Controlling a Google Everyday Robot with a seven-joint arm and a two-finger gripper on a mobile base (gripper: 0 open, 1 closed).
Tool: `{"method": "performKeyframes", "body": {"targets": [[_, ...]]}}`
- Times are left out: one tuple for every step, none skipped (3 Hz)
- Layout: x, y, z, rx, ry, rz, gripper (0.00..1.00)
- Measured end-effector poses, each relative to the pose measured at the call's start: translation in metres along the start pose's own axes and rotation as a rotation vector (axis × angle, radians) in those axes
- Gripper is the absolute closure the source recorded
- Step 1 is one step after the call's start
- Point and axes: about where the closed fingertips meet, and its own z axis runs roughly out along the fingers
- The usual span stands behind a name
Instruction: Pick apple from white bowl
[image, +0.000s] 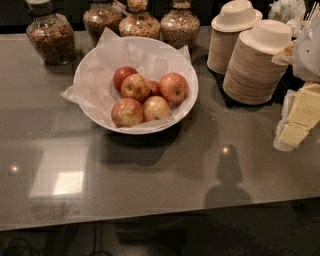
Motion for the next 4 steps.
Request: {"method": "performKeyframes", "body": {"targets": [[-0.005,-0.002,-0.001,0.009,-0.016,-0.009,0.0],[-0.039,-0.015,0.006,0.022,-0.068,-0.085,0.0],[-0.077,-0.034,0.015,0.018,-0.143,-0.165,0.0],[-0.101,-0.052,0.031,0.019,-0.173,-0.207,0.0]]}}
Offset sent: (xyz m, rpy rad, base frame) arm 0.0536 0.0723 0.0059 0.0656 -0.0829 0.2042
